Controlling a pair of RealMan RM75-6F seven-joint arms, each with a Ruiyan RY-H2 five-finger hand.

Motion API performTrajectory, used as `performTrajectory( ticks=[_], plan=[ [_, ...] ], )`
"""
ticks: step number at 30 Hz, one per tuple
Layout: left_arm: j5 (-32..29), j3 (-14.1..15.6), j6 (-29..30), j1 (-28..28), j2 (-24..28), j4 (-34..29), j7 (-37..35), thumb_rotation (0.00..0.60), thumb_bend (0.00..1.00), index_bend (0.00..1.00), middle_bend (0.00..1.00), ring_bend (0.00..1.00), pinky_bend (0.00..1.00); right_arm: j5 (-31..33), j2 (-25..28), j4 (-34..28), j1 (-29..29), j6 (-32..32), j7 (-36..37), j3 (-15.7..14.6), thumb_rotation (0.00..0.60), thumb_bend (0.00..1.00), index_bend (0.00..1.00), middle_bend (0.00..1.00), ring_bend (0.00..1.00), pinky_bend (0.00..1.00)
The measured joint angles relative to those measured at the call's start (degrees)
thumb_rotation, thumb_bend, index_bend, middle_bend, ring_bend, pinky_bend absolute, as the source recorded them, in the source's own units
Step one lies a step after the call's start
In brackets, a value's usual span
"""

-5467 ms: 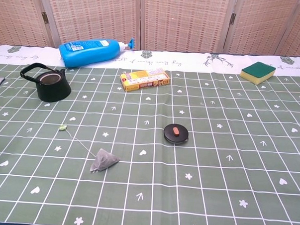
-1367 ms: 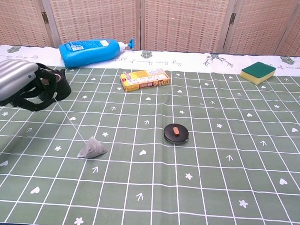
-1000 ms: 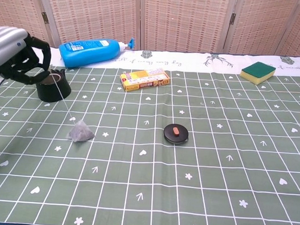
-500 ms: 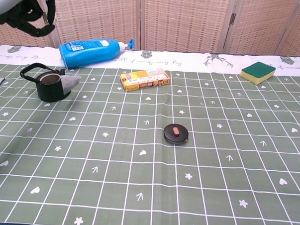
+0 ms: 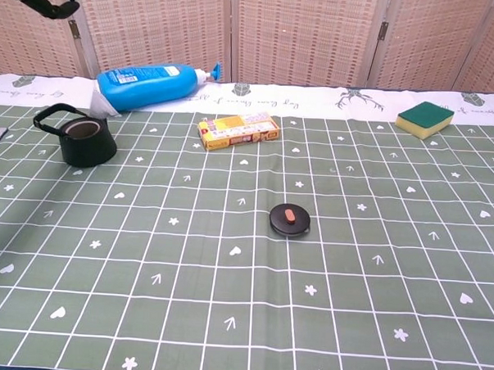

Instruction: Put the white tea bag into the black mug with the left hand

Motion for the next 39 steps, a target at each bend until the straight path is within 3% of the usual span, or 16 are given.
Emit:
performTrajectory(
  ticks=[13,39],
  plan=[
    [0.56,2.53,-3.23,-0.90,0.64,10.28,-11.07,0.600,0.49,0.64,1.00,1.00,1.00,4.37,-0.03,-3.27,1.75,-6.22,-2.47,1.70,0.600,0.42,0.00,0.00,0.00,0.00],
    [3.93,8.38,-2.69,0.21,-1.60,16.46,-16.87,0.600,0.49,0.65,1.00,1.00,1.00,5.21,-0.48,-5.36,2.11,-8.51,-5.94,2.11,0.600,0.42,0.00,0.00,0.00,0.00]
  ],
)
